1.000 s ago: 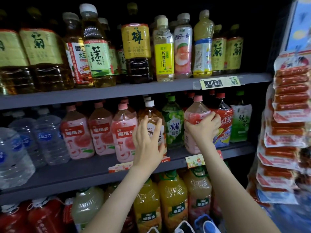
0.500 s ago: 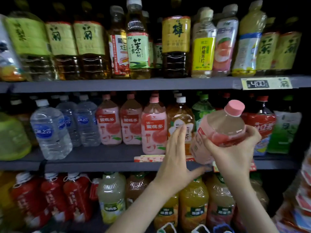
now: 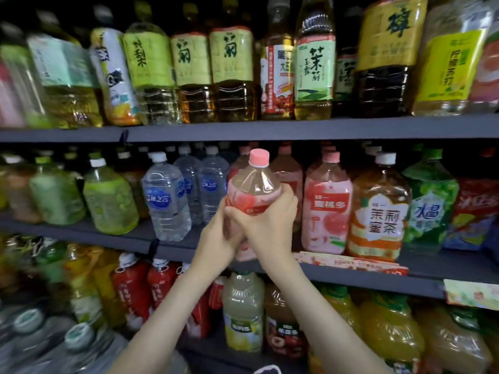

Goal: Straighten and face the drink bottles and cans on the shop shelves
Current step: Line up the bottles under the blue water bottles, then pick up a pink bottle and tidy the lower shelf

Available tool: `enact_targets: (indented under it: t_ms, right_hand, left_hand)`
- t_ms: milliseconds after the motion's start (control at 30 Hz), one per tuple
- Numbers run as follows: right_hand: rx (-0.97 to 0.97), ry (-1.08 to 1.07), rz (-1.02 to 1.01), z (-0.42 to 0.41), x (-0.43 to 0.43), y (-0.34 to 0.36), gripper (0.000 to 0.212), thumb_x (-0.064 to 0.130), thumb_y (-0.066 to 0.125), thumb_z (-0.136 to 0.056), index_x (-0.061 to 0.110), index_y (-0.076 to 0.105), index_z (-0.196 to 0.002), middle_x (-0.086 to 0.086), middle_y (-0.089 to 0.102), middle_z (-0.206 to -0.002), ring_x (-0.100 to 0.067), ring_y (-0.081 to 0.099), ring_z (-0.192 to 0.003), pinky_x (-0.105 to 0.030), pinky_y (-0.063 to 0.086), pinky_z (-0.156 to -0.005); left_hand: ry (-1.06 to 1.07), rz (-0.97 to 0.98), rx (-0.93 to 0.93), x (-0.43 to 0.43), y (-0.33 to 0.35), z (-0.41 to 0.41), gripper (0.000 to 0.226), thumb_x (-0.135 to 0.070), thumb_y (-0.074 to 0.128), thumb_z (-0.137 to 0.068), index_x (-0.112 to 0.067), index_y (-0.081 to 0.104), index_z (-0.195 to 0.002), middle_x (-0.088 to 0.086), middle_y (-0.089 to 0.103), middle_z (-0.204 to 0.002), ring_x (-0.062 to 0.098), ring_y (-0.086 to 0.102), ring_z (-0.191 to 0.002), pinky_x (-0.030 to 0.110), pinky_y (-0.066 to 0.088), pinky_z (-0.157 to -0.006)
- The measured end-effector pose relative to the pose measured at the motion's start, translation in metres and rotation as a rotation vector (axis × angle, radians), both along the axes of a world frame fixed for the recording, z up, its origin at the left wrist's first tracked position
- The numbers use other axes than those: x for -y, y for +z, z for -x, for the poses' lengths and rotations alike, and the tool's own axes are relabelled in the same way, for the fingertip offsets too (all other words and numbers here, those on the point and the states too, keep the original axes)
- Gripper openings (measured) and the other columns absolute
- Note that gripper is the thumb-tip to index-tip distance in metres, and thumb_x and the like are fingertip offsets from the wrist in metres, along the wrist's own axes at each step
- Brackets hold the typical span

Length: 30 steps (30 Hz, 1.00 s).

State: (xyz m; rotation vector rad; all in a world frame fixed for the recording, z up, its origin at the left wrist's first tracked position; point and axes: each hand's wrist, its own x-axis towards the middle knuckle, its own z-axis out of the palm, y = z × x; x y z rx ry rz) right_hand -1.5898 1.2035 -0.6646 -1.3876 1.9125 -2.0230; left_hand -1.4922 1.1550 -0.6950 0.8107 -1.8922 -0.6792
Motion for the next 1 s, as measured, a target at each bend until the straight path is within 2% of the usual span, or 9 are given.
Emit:
enact_targets:
  t_ms: [100, 167, 233, 400, 500, 633, 733, 900, 1000]
  right_hand:
    - [-0.028, 0.053, -0.105, 0.001, 0.028, -0.006, 0.098, 0.036, 0.084, -0.063, 0.002, 0.030, -0.137, -0.013, 0.041, -0.128, -0.026, 0.037, -0.123, -0.032, 0.035, -0.103]
    - [-0.068, 0.109, -0.154, 0.006, 0.040, -0.009, 0.086, 0.025, 0.077, -0.074, 0.004, 0.027, -0.141, -0.014, 0.040, -0.133, -0.027, 0.036, -0.127, -0.036, 0.035, -0.105]
    - [-0.113, 0.132, -0.171, 0.012, 0.047, -0.011, 0.075, 0.015, 0.069, -0.082, 0.005, 0.026, -0.143, -0.014, 0.039, -0.136, -0.027, 0.035, -0.129, -0.035, 0.034, -0.106]
    - [-0.201, 0.225, -0.195, 0.026, 0.050, -0.027, 0.069, 0.003, 0.055, -0.089, 0.012, 0.020, -0.148, -0.009, 0.033, -0.141, -0.020, 0.032, -0.133, -0.026, 0.027, -0.108]
    - [-0.184, 0.272, -0.278, 0.036, 0.053, -0.044, 0.073, 0.013, 0.060, -0.090, 0.013, 0.018, -0.149, -0.008, 0.029, -0.149, -0.021, 0.029, -0.138, -0.029, 0.026, -0.111]
    - [-0.147, 0.291, -0.282, 0.042, 0.062, -0.063, 0.075, 0.024, 0.061, -0.090, 0.015, 0.018, -0.150, -0.004, 0.034, -0.150, -0.017, 0.032, -0.138, -0.031, 0.029, -0.113]
    - [-0.103, 0.297, -0.258, 0.036, 0.068, -0.069, 0.073, 0.020, 0.057, -0.093, 0.016, 0.014, -0.151, 0.000, 0.034, -0.151, -0.009, 0.031, -0.138, -0.018, 0.025, -0.109]
    - [-0.060, 0.326, -0.397, 0.034, 0.065, -0.063, 0.072, 0.015, 0.053, -0.095, 0.019, 0.009, -0.152, -0.003, 0.038, -0.149, -0.014, 0.042, -0.132, -0.015, 0.029, -0.104]
    - [-0.041, 0.260, -0.495, 0.029, 0.053, -0.044, 0.067, 0.010, 0.057, -0.091, 0.011, 0.024, -0.149, -0.007, 0.044, -0.144, -0.022, 0.046, -0.129, -0.013, 0.030, -0.098]
  left_hand:
    - [-0.054, -0.134, 0.031, 0.041, -0.004, -0.009, 0.061, -0.028, 0.068, -0.084, -0.037, 0.039, -0.137, -0.015, 0.060, -0.118, -0.004, 0.058, -0.104, 0.018, 0.048, -0.090]
    - [-0.077, -0.204, 0.017, 0.061, -0.004, -0.012, 0.069, -0.038, 0.076, -0.074, -0.035, 0.044, -0.135, -0.010, 0.063, -0.120, 0.007, 0.058, -0.113, 0.037, 0.048, -0.099]
    - [-0.109, -0.259, -0.007, 0.072, -0.002, -0.009, 0.074, -0.035, 0.078, -0.072, -0.027, 0.044, -0.137, -0.007, 0.064, -0.121, 0.011, 0.057, -0.116, 0.042, 0.045, -0.102]
    - [-0.126, -0.269, 0.011, 0.089, -0.008, -0.004, 0.044, -0.014, 0.059, -0.091, -0.024, 0.048, -0.133, -0.012, 0.062, -0.118, 0.007, 0.055, -0.115, 0.038, 0.041, -0.105]
    - [-0.096, -0.258, -0.076, 0.092, -0.016, 0.000, 0.045, -0.008, 0.052, -0.094, -0.025, 0.043, -0.136, -0.014, 0.059, -0.117, -0.003, 0.054, -0.110, 0.023, 0.045, -0.097]
    - [0.004, -0.196, -0.134, 0.085, -0.032, 0.007, 0.046, -0.018, 0.050, -0.097, -0.023, 0.038, -0.141, -0.015, 0.055, -0.120, -0.006, 0.052, -0.106, 0.006, 0.043, -0.082]
    - [0.097, -0.138, -0.078, 0.075, -0.037, 0.014, 0.042, -0.027, 0.044, -0.098, -0.021, 0.038, -0.139, -0.015, 0.055, -0.116, -0.003, 0.053, -0.102, -0.002, 0.040, -0.074]
    - [0.200, -0.197, 0.112, 0.071, -0.023, 0.012, 0.040, -0.030, 0.043, -0.098, -0.016, 0.040, -0.136, -0.003, 0.055, -0.125, 0.007, 0.052, -0.111, 0.014, 0.038, -0.087]
    - [0.260, -0.333, 0.268, 0.061, -0.009, 0.005, 0.046, -0.035, 0.048, -0.095, -0.011, 0.042, -0.134, 0.009, 0.057, -0.125, 0.024, 0.055, -0.115, 0.026, 0.041, -0.090]
